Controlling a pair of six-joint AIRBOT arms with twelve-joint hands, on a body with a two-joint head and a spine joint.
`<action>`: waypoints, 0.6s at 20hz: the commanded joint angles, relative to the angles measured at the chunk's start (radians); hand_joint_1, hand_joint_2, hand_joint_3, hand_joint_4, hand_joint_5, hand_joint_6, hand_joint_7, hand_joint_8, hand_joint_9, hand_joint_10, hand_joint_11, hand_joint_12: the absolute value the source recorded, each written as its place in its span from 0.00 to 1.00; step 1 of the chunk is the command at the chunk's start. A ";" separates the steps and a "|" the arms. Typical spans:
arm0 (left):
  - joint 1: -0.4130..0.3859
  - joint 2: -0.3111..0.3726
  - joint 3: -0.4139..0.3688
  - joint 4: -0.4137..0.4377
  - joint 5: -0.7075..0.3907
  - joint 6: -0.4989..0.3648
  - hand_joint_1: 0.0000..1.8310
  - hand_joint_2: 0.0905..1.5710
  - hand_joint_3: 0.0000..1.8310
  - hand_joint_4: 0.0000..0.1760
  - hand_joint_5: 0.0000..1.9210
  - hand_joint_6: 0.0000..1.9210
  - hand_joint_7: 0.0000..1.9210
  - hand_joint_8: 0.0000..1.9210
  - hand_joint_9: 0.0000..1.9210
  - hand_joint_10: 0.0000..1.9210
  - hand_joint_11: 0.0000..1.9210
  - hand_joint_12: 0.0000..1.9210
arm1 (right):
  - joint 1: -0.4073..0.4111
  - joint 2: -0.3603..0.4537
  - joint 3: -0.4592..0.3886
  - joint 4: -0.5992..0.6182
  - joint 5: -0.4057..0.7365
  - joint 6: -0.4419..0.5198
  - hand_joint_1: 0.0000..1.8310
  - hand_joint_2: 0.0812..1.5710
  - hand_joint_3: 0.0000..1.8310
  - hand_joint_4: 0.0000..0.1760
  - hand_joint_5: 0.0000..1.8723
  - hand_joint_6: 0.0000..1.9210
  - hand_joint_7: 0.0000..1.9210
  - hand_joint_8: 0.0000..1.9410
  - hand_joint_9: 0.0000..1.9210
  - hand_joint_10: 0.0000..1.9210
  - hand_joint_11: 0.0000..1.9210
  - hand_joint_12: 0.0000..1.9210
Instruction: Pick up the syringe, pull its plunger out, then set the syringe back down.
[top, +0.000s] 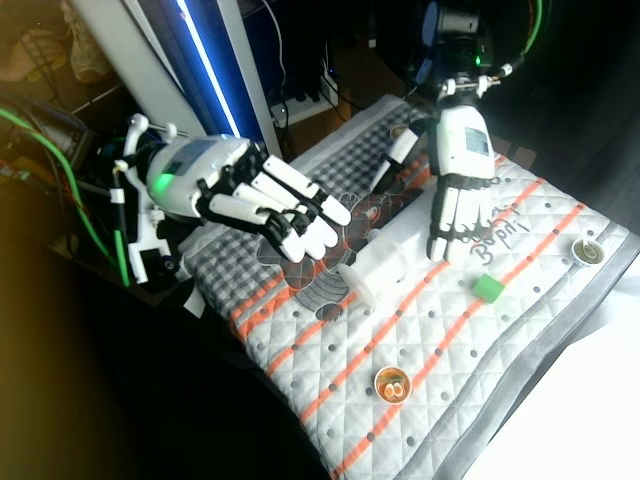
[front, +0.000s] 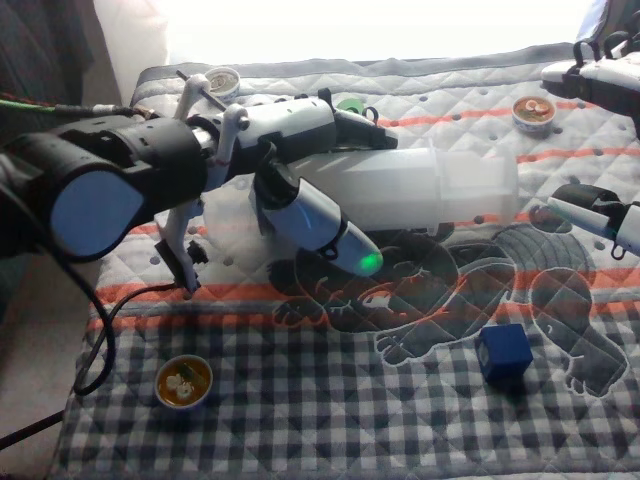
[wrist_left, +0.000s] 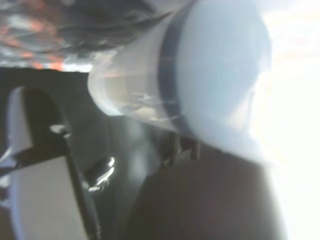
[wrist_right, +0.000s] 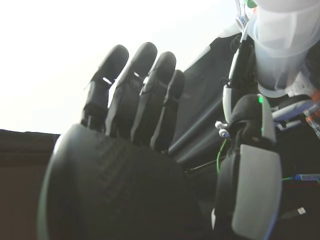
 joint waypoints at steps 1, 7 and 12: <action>0.004 -0.022 0.011 0.019 -0.001 -0.015 0.55 0.45 0.00 0.24 0.19 0.00 0.15 0.00 0.12 0.01 0.00 0.59 | 0.012 0.002 0.004 -0.037 0.121 0.001 0.46 0.63 0.00 0.00 0.37 0.03 0.43 0.03 0.29 0.32 0.07 0.71; 0.024 -0.069 0.089 -0.013 -0.036 -0.016 0.61 0.61 0.00 0.00 0.36 0.01 0.28 0.01 0.17 0.24 0.00 0.79 | 0.013 0.002 0.003 -0.039 0.121 0.001 0.47 0.66 0.01 0.00 0.39 0.03 0.45 0.03 0.30 0.33 0.10 0.71; 0.038 -0.108 0.179 -0.108 -0.035 -0.017 0.61 0.75 0.00 0.00 0.43 0.63 0.39 0.03 0.14 0.53 0.00 0.87 | 0.013 0.002 0.003 -0.040 0.122 0.001 0.47 0.69 0.00 0.00 0.40 0.03 0.46 0.02 0.32 0.32 0.12 0.71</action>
